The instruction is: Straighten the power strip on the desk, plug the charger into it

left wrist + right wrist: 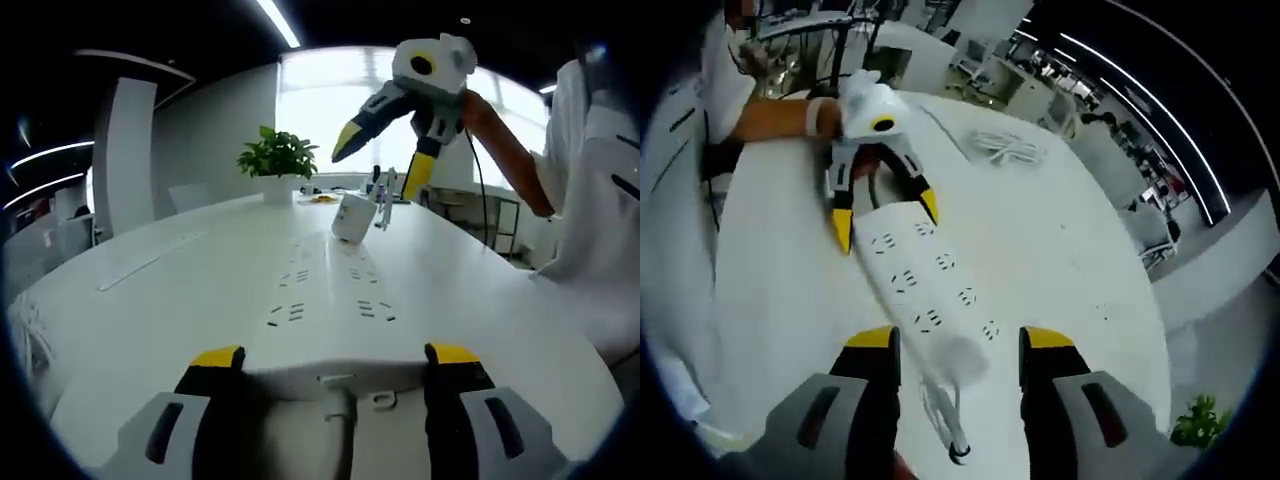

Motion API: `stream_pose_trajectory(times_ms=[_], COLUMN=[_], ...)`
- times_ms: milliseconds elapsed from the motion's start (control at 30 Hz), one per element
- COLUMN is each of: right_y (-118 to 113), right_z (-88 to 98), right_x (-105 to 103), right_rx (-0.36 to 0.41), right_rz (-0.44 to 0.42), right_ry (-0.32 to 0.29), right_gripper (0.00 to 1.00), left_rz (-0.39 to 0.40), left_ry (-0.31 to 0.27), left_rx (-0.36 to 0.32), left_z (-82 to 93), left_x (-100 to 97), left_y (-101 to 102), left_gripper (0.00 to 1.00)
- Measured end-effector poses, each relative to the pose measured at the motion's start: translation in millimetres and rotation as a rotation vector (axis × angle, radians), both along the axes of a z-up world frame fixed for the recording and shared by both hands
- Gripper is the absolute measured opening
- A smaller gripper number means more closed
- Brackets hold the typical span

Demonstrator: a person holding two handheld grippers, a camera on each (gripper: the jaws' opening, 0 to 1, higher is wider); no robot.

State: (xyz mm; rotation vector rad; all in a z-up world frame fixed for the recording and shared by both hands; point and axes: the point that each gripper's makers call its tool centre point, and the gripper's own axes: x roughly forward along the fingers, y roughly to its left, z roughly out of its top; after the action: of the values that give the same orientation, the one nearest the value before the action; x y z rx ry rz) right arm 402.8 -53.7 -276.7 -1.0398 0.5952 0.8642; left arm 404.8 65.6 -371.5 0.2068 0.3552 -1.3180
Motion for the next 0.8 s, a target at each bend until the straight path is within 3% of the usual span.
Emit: stream_pose_trajectory(times_ms=[67, 300, 433, 800], right_y=[-6, -7, -12, -11], right_z=[-7.6, -30.0, -36.7, -43.2], right_x=[5, 12, 16, 20], right_rx=[-0.076, -0.170, -0.230, -0.254], right_rz=[0.051, 0.198, 0.219, 0.280], right_ry=[-0.011, 0.033, 0.043, 0.061], right_gripper=[0.46, 0.41, 0.39, 0.30], left_rz=[0.005, 0.044, 0.054, 0.054], left_ry=[0.000, 0.003, 0.005, 0.003], left_rx=[0.001, 0.015, 0.020, 0.016], left_z=[-0.1, -0.3, -0.8, -1.2], left_x=[0.3, 3.1, 5.0, 8.8], left_y=[0, -1, 1, 4], left_gripper=[0.73, 0.74, 0.74, 0.74])
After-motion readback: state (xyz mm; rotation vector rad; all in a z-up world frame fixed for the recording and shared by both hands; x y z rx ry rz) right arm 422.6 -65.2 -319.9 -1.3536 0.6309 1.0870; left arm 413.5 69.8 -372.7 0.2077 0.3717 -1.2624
